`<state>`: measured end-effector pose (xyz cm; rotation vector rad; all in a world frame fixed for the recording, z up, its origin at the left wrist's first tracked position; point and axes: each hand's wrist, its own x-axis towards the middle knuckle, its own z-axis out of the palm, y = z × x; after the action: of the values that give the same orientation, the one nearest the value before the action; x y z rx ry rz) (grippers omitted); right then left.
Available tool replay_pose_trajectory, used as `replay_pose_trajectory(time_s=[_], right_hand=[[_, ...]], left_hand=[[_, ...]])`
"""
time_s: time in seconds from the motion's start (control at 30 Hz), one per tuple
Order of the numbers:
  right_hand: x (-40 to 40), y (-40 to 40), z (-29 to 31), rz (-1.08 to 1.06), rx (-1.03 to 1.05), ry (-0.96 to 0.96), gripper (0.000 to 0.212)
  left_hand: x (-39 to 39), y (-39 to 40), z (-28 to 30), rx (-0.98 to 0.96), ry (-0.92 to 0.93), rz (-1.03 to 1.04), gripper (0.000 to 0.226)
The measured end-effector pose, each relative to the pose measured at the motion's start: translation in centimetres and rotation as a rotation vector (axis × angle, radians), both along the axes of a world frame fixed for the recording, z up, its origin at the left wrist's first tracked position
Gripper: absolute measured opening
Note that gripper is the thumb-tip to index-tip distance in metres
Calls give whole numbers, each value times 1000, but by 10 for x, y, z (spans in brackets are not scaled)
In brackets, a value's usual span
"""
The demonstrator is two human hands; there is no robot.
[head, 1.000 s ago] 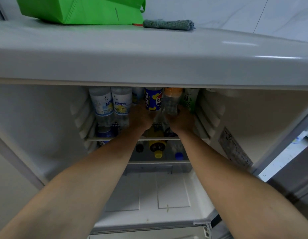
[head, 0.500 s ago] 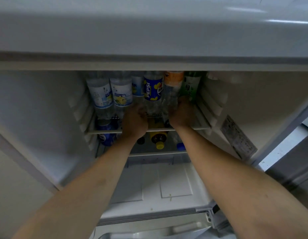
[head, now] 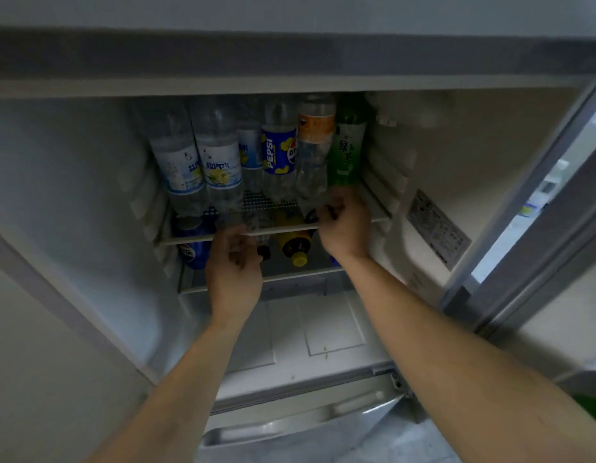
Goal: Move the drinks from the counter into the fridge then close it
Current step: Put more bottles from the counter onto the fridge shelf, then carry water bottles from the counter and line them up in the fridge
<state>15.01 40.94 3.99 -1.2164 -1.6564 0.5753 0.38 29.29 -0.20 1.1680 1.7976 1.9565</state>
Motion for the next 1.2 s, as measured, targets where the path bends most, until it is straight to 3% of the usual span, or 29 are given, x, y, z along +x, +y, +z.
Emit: replay_pose_trajectory(time_s=[0.07, 0.27, 0.43, 0.67, 0.83, 0.97, 1.2], right_hand=[[13, -23, -9, 16, -20, 37, 23], [85, -113, -57, -35, -190, 131, 23], [172, -207, -112, -272, -290, 239, 16], [313, -355, -184, -687, -513, 214, 17], [378, -466, -224, -965, -691, 282, 22], [407, -542, -256, -1124, -844, 383, 27], [407, -638, -302, -1207, -1137, 683, 57]], left_hand=[[14, -10, -4, 26, 12, -7, 22], [85, -46, -37, 45, 31, -103, 13], [168, -89, -77, -44, 25, -308, 14], [263, -179, -131, -206, 106, -650, 13], [304, -234, -174, -488, 158, -888, 11], [306, -257, -221, -748, 422, -1028, 6], [251, -268, -288, -1541, 674, -1114, 30]])
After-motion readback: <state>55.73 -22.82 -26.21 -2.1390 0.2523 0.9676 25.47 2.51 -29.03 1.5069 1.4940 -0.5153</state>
